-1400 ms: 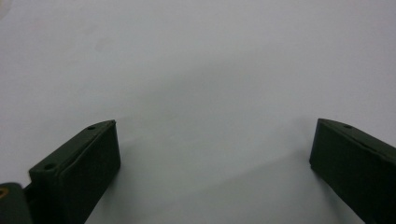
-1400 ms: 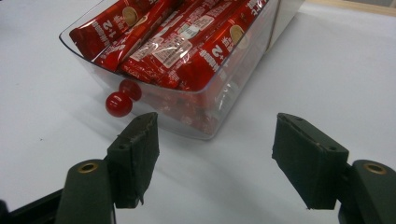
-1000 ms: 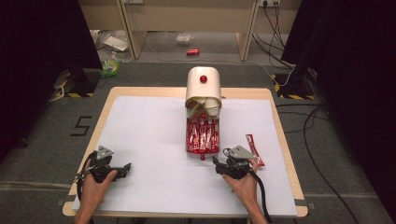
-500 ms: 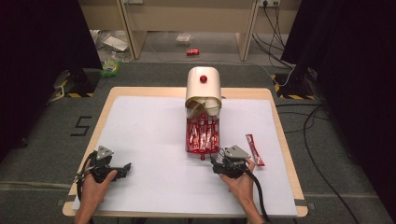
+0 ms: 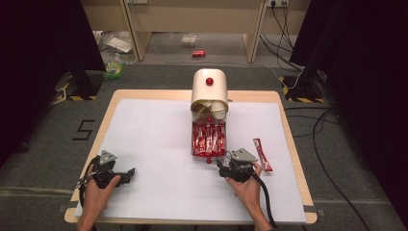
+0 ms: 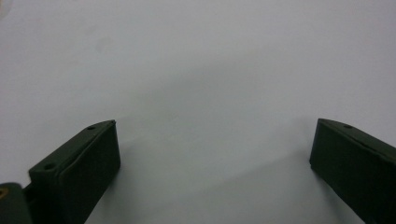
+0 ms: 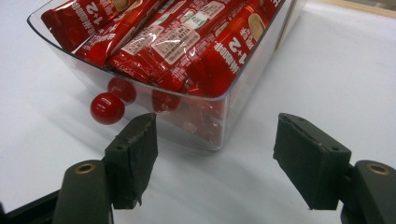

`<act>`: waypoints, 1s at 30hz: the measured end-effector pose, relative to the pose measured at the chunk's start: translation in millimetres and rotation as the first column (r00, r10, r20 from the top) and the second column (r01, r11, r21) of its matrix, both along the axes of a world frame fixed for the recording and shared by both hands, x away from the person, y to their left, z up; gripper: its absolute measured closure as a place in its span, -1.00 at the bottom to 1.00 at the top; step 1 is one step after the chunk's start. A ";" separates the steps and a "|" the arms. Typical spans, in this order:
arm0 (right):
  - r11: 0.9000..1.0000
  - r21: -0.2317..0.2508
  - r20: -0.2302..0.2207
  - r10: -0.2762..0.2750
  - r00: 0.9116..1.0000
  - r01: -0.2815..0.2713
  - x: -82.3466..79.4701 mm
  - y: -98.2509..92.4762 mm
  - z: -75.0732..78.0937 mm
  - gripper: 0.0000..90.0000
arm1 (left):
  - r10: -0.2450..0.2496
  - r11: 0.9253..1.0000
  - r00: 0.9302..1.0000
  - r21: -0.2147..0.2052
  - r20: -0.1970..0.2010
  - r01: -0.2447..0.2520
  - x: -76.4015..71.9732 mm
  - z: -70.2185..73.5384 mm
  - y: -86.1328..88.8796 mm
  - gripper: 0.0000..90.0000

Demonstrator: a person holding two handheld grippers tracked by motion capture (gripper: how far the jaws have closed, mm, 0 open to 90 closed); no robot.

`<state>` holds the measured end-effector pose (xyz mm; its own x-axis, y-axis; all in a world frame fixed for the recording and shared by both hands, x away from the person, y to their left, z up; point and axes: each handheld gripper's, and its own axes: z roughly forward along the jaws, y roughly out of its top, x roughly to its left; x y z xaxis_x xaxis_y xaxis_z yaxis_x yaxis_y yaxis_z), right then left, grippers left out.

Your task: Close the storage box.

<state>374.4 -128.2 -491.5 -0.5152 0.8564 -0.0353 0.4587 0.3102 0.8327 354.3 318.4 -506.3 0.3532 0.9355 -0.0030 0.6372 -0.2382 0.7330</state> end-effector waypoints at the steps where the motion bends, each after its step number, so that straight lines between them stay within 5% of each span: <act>1: 1.000 0.001 -0.001 -0.001 1.000 0.001 0.4 0.1 -0.1 -0.31 | 0.000 1.000 1.000 0.000 0.000 0.000 0.0 0.0 0.0 -0.98; 30: 0.998 0.038 0.042 -0.050 0.998 0.048 19.2 -2.8 5.3 -0.30 | 0.000 1.000 1.000 -0.001 -0.002 0.000 0.1 0.0 0.1 -0.98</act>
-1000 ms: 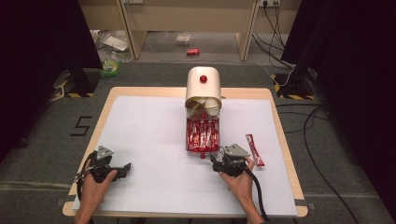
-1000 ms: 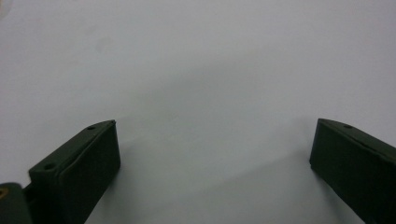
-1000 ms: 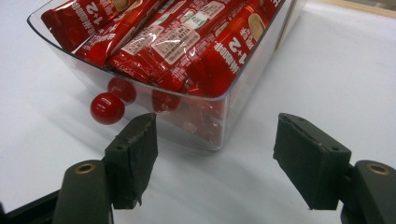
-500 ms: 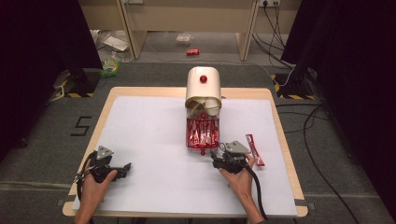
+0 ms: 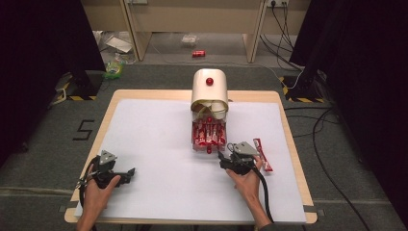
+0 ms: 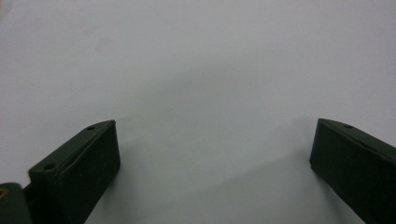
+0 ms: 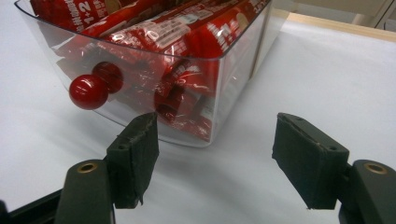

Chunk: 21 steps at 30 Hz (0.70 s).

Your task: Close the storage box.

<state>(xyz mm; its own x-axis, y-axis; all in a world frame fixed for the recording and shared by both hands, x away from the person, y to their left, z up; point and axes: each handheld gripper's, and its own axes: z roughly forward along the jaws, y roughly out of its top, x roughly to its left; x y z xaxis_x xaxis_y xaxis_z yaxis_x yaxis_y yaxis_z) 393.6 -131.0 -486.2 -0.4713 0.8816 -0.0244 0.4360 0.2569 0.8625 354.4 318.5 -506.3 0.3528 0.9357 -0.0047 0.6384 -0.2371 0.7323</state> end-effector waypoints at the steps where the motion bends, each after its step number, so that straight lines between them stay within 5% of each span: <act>1: 1.000 0.005 -0.001 -0.002 1.000 0.002 0.6 -0.3 -0.3 -0.30 | 0.000 1.000 1.000 0.000 0.000 0.000 0.0 0.0 0.0 -0.98; 21: 1.000 0.011 0.006 -0.017 1.000 0.017 14.3 2.7 3.7 -0.30 | 0.002 1.000 1.000 0.000 0.000 -0.002 0.1 -0.1 0.0 -0.98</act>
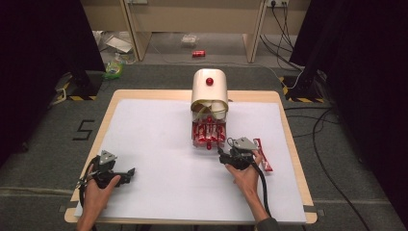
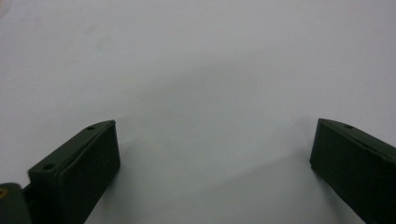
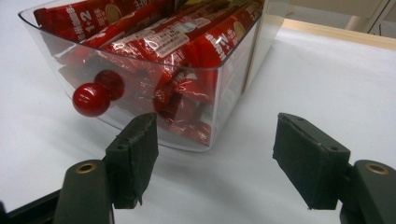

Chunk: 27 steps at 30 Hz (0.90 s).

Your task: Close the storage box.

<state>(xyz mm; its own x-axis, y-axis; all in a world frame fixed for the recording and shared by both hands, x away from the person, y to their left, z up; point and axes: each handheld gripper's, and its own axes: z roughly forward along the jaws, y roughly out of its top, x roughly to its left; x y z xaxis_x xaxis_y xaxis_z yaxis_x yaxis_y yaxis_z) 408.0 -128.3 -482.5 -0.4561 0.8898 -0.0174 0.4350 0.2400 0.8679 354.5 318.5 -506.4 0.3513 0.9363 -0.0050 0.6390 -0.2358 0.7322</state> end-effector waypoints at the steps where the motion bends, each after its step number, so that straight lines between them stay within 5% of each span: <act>1: 1.000 -0.003 0.002 0.000 1.000 0.000 0.7 0.1 0.1 -0.30 | -0.001 1.000 1.000 0.000 0.000 0.001 0.0 0.0 0.0 -0.98; 15: 0.999 -0.010 0.011 -0.032 0.999 0.032 9.5 4.4 -0.3 -0.30 | 0.000 1.000 1.000 0.000 0.000 0.000 0.0 0.0 0.0 -0.98; 27: 0.996 0.063 -0.002 -0.064 0.998 0.064 20.6 8.6 -8.2 -0.30 | 0.000 1.000 1.000 -0.001 -0.001 0.000 0.0 0.0 0.1 -0.98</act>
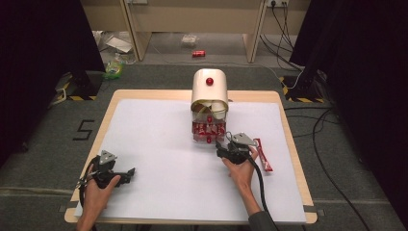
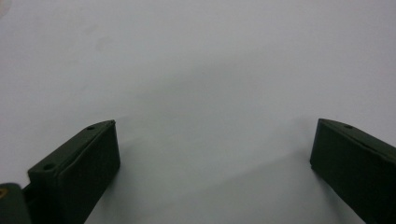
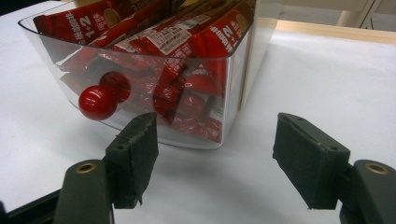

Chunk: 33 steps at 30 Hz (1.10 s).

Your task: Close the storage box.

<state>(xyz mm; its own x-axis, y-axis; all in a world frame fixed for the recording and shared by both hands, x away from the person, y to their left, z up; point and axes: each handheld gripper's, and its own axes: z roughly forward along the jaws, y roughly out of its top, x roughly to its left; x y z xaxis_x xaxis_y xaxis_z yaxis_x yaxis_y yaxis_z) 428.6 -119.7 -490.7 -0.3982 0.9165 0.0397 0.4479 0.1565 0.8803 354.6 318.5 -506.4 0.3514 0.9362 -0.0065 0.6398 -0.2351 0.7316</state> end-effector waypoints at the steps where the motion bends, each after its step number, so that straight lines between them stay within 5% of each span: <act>1: 1.000 0.001 0.004 -0.002 1.000 0.002 1.0 -0.1 -0.5 -0.30 | 0.000 1.000 1.000 0.001 0.001 0.000 0.0 0.0 0.0 -0.98; 33: 0.997 0.020 -0.007 -0.076 0.997 0.076 21.4 7.0 -0.6 -0.30 | 0.001 1.000 1.000 0.001 0.001 -0.001 -0.1 0.0 -0.1 -0.98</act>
<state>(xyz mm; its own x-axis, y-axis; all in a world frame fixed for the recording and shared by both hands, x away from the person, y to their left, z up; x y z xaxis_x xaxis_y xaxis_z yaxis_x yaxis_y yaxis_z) 449.9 -112.6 -491.3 -0.3274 0.9429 0.0610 0.4636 0.1040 0.8799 354.5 318.4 -506.4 0.3509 0.9364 -0.0051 0.6391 -0.2355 0.7322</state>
